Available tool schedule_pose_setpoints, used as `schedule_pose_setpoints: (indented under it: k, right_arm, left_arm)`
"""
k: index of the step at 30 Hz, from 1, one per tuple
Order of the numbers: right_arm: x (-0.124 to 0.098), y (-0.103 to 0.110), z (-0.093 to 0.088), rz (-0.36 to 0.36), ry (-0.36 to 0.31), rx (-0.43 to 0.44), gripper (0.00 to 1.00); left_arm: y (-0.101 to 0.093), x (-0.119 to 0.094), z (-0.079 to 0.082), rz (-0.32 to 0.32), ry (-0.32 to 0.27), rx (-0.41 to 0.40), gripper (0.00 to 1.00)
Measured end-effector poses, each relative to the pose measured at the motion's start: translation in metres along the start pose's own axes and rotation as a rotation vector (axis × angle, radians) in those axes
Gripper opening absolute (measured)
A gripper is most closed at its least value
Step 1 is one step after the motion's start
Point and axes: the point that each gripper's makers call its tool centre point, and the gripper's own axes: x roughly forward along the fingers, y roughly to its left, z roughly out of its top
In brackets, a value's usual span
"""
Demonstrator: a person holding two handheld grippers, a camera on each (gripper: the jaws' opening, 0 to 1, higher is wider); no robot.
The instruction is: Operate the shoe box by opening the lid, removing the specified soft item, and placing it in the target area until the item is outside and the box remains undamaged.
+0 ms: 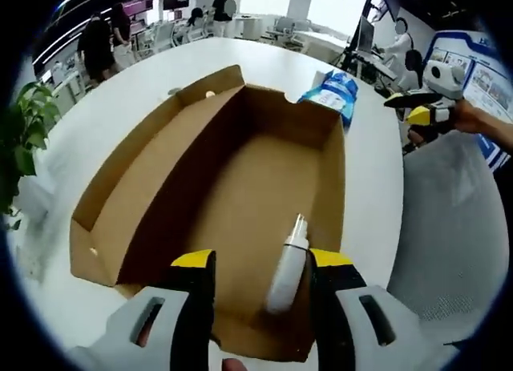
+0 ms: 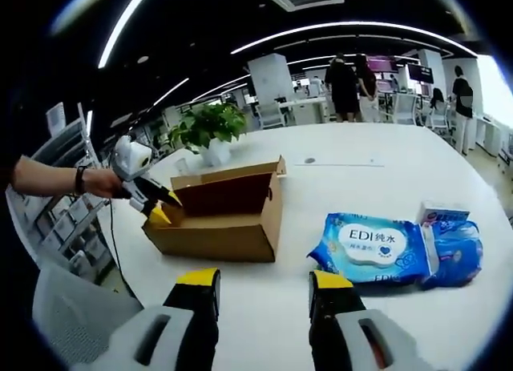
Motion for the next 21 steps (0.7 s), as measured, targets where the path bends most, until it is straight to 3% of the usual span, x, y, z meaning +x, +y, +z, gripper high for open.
schedule_pose_setpoints:
  k: [3,21]
  right_arm:
    - [-0.001,0.0,0.0,-0.004,0.001,0.004,0.42]
    - [0.002,0.008,-0.011,0.003,0.026,0.011,0.42]
  left_arm:
    - [0.001,0.008,-0.008,-0.009,0.054,0.035,0.48]
    - [-0.005,0.03,-0.024,-0.072,0.152,0.119,0.47]
